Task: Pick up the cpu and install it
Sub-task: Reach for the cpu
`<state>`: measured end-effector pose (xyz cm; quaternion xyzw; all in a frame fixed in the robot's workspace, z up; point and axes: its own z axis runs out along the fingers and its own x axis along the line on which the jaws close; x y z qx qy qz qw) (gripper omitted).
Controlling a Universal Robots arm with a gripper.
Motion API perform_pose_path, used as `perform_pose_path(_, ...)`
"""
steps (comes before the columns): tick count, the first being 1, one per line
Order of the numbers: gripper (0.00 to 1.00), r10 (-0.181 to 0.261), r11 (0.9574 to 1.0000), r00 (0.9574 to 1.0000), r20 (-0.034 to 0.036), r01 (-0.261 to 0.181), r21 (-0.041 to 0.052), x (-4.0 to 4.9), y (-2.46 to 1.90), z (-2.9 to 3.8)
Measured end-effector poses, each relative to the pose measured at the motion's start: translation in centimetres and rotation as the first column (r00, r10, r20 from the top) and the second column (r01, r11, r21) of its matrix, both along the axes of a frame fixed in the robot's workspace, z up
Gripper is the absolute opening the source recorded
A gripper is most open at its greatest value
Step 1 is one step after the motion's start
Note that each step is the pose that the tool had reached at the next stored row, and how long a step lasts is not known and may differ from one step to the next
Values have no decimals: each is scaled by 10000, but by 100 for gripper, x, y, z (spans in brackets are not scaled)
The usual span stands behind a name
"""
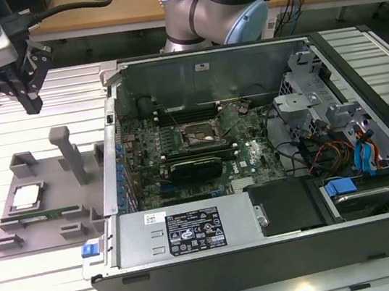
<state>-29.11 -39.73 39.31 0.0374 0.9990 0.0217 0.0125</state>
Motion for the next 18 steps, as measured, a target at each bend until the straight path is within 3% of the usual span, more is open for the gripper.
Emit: perform_pose_path(18,11,-1,10000,10000,0,1,0,-371,4,0)
